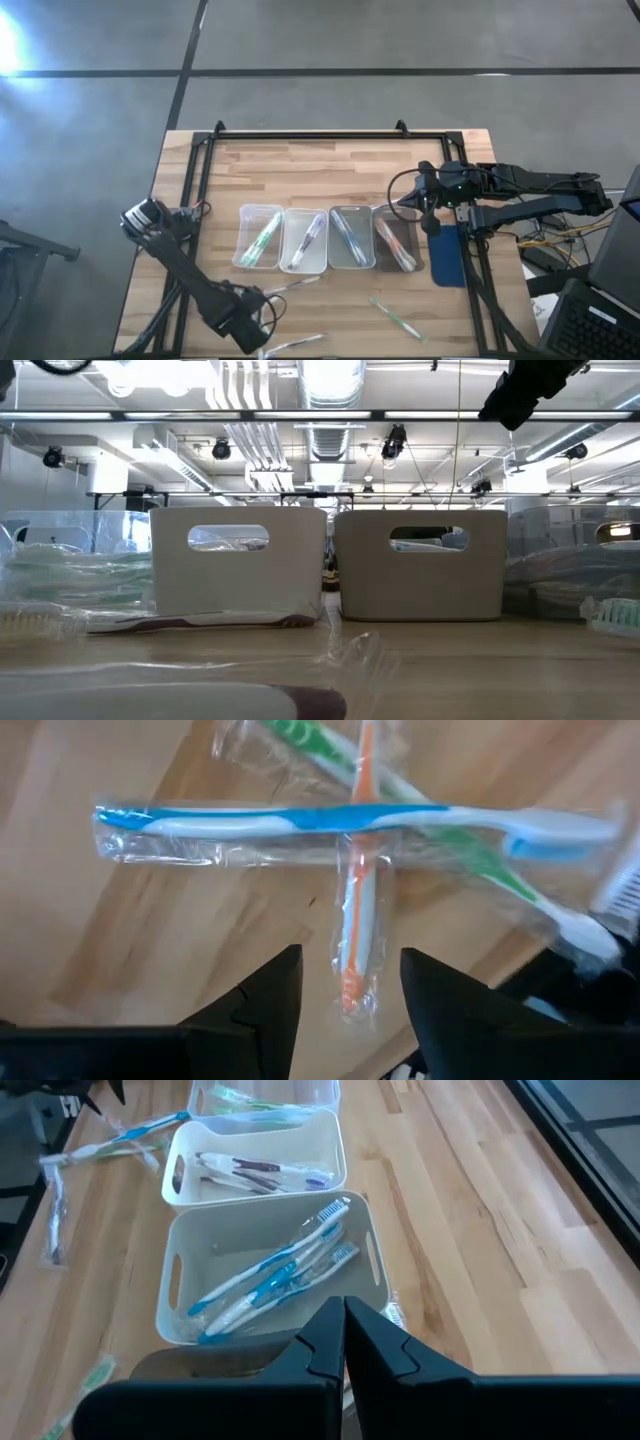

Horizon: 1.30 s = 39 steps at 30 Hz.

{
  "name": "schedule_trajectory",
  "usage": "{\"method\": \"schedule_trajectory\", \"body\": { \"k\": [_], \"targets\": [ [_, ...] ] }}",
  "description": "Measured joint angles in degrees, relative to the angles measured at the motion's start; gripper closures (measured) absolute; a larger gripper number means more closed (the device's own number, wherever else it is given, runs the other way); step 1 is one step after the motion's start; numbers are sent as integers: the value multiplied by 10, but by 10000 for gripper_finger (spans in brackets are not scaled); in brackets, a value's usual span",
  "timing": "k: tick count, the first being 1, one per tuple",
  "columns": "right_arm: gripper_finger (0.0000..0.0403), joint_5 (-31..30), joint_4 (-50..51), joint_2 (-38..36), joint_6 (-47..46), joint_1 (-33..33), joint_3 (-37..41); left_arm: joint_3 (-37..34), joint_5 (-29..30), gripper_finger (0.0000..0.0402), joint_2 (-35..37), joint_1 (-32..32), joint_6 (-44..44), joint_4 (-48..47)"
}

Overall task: Pick & Place Toothbrushes
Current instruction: Put the orange toothbrush into the black bin

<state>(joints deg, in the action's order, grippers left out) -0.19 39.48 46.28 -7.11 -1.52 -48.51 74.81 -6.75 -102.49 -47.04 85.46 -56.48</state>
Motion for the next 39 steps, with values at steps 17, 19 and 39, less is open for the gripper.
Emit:
{"method": "schedule_trajectory", "body": {
  "k": [17, 19, 39],
  "targets": [
    [394, 0, 1, 0, 0, 0, 0, -25, 4, 227, -12, 6, 40, 71],
    [394, 0, 1, 0, 0, 0, 0, -34, 0, 227, -12, 6, 45, 82],
    [394, -1, 0, 0, 1, 0, 0, -99, -10, 256, -12, 13, 34, 166]
  ]
}}
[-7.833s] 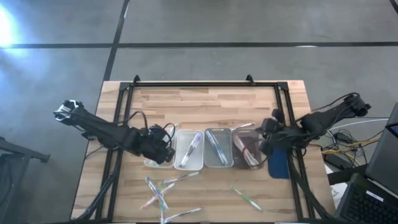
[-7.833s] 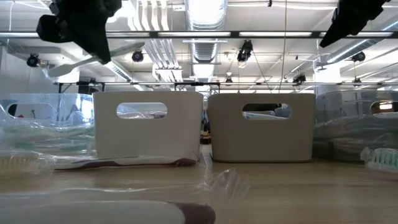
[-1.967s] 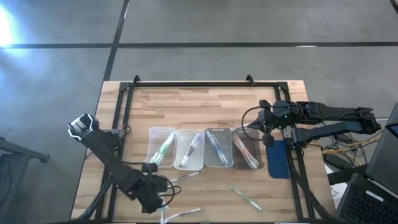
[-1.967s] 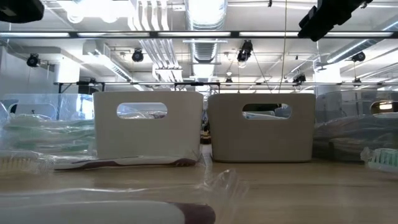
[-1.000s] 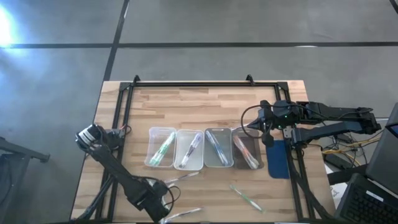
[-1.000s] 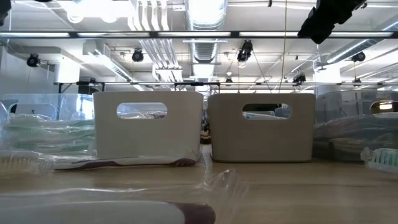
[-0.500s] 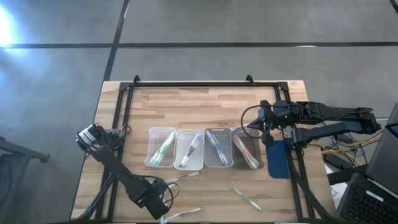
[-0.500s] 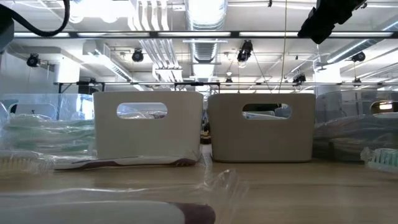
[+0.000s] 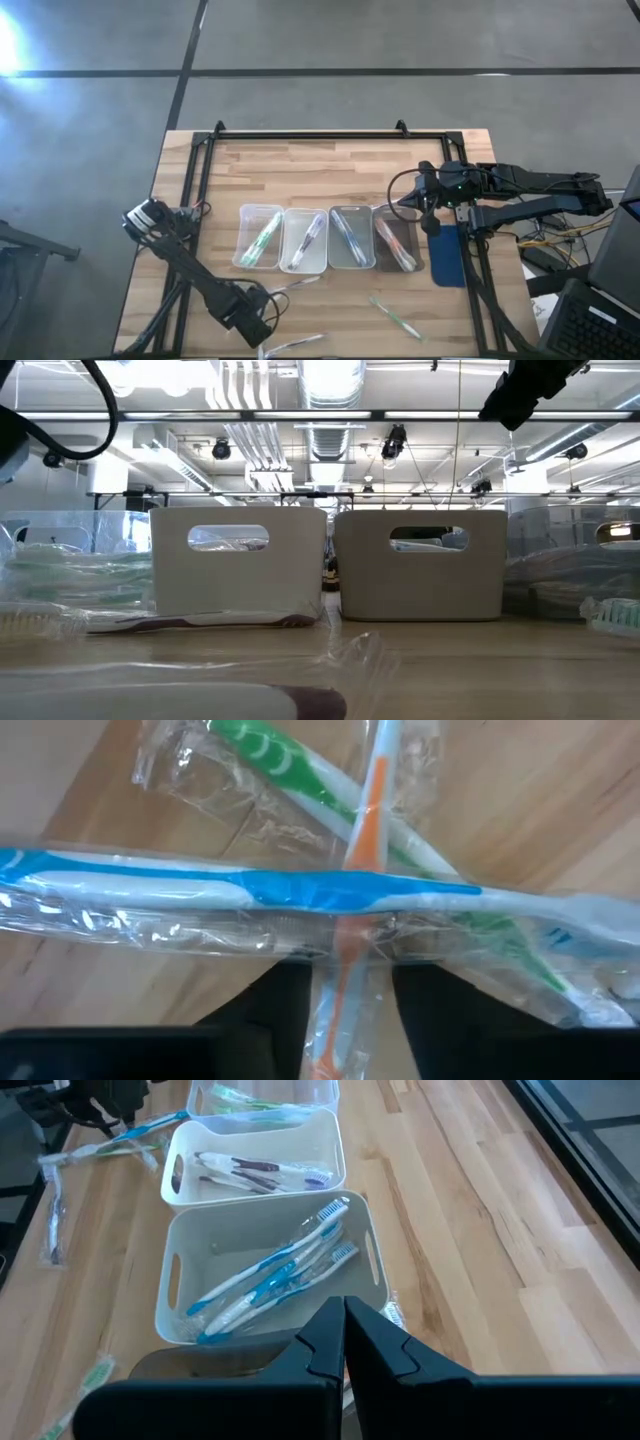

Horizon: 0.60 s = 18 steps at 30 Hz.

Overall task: Pick & Place Toothbrushes
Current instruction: Put the orange toothbrush into the black bin

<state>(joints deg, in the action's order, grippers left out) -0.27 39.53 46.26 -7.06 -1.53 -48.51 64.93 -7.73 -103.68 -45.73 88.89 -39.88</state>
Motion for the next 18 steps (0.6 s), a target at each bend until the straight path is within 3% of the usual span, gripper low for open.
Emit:
{"method": "schedule_trajectory", "body": {
  "k": [10, 18],
  "targets": [
    [394, -2, 0, 0, 0, 0, 0, 6, -3, 382, 5, 8, -27, 0],
    [394, -3, 0, 0, 1, 0, 0, 27, 0, 390, 24, 8, -34, -62]
  ]
}}
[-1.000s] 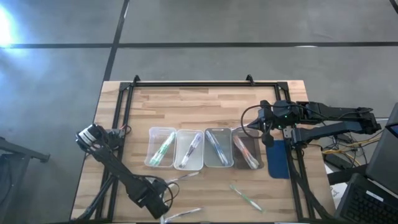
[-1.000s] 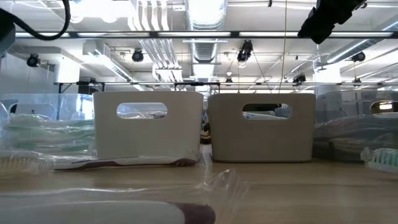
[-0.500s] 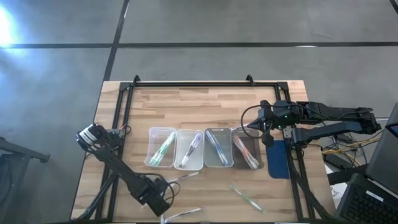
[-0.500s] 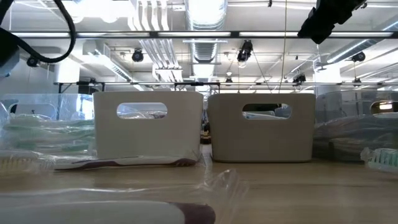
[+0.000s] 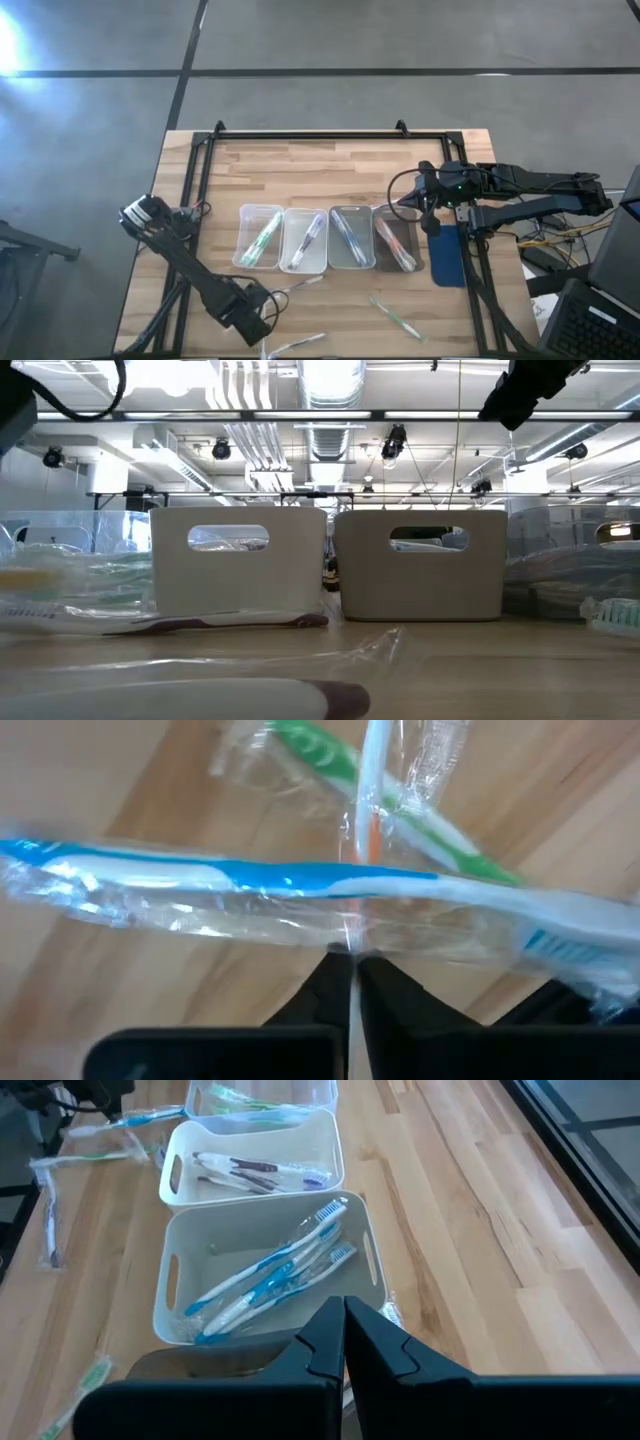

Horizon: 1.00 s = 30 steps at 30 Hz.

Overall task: Pick & Place Toothbrushes
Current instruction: Put the orange toothbrush into the black bin

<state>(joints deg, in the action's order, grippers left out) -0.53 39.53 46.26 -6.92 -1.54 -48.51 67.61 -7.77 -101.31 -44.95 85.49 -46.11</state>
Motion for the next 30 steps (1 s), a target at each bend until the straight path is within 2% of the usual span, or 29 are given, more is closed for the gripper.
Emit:
{"method": "schedule_trajectory", "body": {
  "k": [2, 13, 21, 25, 28, 30],
  "targets": [
    [394, 0, 0, 0, 0, 0, 0, 10, 1, 392, 5, 0, -12, -19],
    [394, 0, 0, 0, -2, 0, 0, 73, -2, 399, 13, 9, -134, 3],
    [394, 0, 0, 0, -2, 0, 0, 85, -21, 400, 14, 20, -228, 43],
    [394, 0, 1, 0, -8, 0, 0, 75, -60, 400, 14, 37, -156, -39],
    [394, 0, 2, 0, -9, 0, 0, 72, -69, 400, 13, 40, -153, -25],
    [394, 0, 1, 0, -9, 0, 0, 71, -82, 401, 13, 40, -175, 25]
  ]
}}
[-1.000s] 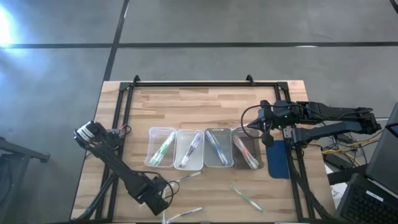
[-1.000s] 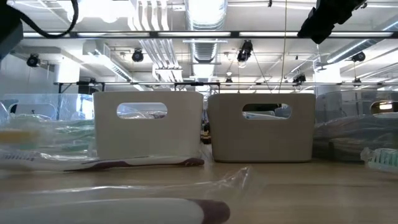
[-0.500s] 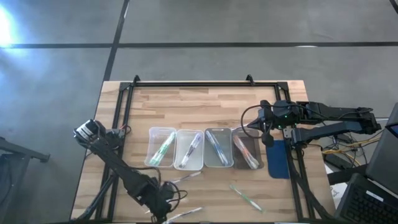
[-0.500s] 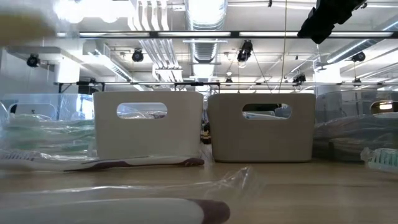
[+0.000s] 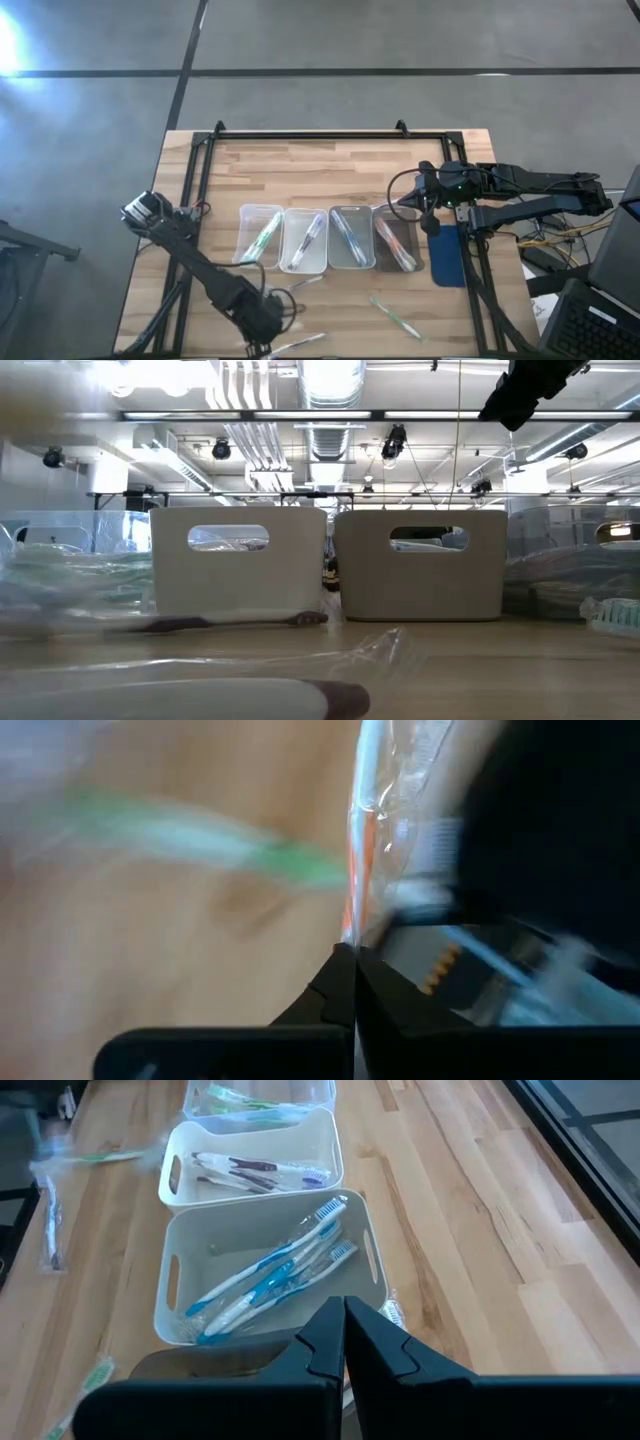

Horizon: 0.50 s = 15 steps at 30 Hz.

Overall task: Pick & Place Toothbrushes
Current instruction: Put the orange toothbrush into the black bin

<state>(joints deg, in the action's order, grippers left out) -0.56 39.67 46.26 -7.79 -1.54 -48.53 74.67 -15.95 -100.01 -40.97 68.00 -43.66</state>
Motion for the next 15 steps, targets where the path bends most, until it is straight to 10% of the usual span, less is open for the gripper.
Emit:
{"method": "schedule_trajectory", "body": {
  "k": [15],
  "targets": [
    [394, 0, 0, 0, 6, 0, 1, 3, 34, 401, 0, 1, -167, 144]
  ]
}}
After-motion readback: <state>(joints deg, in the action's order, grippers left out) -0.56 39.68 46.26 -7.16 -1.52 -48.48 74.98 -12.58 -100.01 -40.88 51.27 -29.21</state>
